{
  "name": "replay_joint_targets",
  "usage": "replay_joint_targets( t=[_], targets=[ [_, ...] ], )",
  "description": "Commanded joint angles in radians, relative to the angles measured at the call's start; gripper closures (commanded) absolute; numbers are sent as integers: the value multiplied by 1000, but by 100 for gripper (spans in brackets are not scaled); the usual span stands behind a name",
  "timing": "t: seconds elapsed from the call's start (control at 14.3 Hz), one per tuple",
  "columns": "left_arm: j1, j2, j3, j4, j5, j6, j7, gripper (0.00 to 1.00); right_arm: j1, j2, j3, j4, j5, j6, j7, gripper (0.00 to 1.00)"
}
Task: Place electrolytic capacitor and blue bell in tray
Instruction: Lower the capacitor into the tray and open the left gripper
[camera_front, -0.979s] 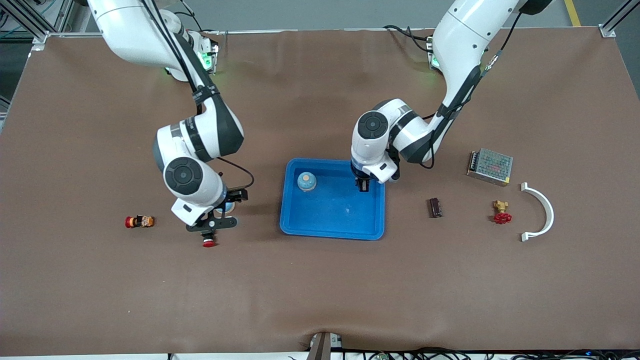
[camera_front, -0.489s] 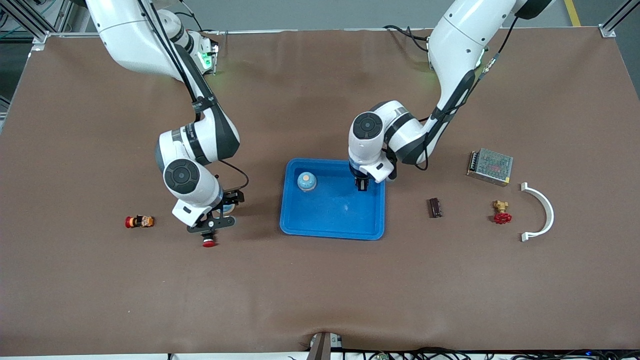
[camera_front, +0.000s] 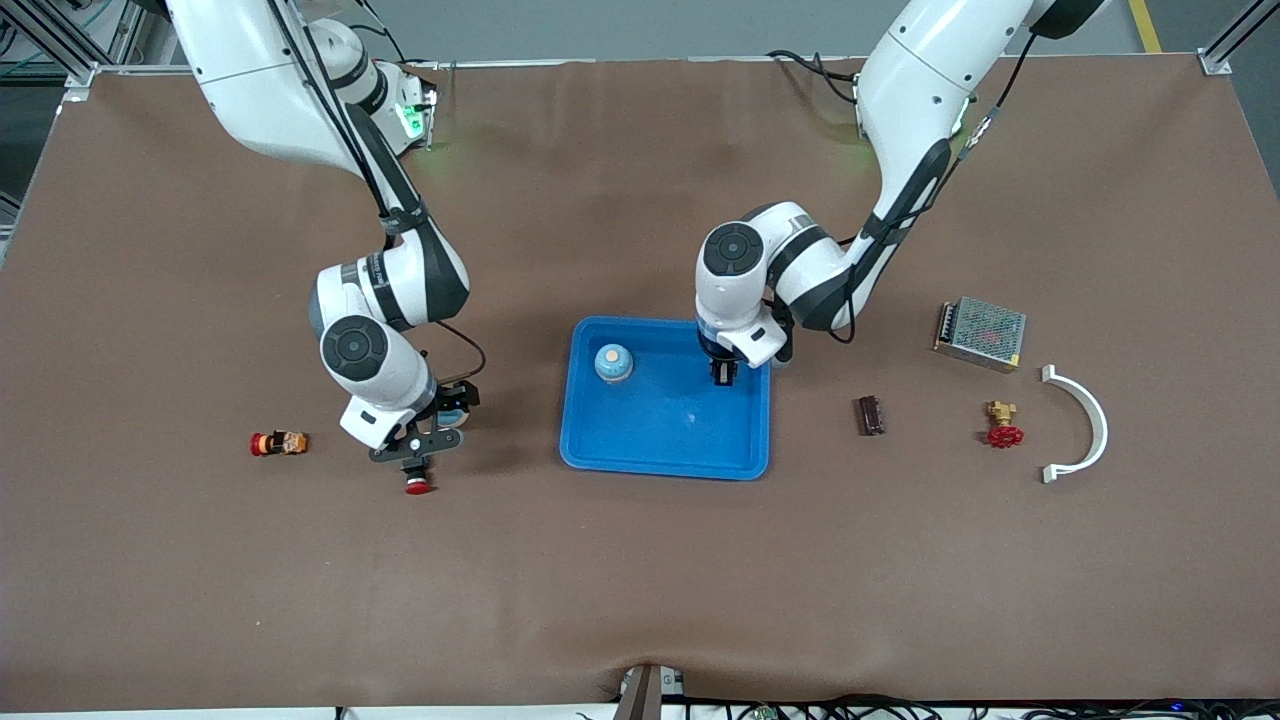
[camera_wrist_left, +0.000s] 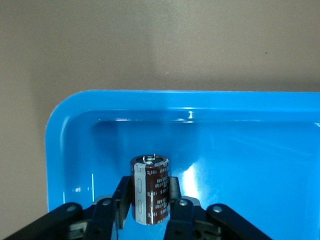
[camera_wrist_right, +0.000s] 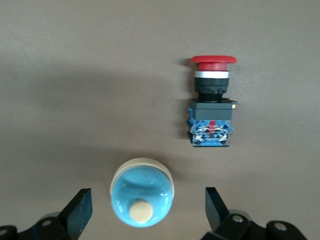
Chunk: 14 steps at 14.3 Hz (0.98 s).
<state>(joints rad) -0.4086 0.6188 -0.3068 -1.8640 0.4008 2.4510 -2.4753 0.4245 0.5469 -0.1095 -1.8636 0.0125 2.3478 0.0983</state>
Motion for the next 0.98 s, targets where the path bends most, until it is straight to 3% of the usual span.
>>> replay_joint_targets(
  t=[0.0, 0.49, 0.91],
  targets=[
    [-6, 9, 6, 16, 30, 16, -39, 0, -30, -31, 18, -62, -26, 48, -15, 0],
    [4, -10, 6, 17, 32, 2, -17, 0, -27, -25, 21, -78, -11, 76, -2, 0],
    [54, -66, -2, 16, 26, -98, 165, 0, -10, -15, 25, -105, 41, 99, 0, 0]
  ],
)
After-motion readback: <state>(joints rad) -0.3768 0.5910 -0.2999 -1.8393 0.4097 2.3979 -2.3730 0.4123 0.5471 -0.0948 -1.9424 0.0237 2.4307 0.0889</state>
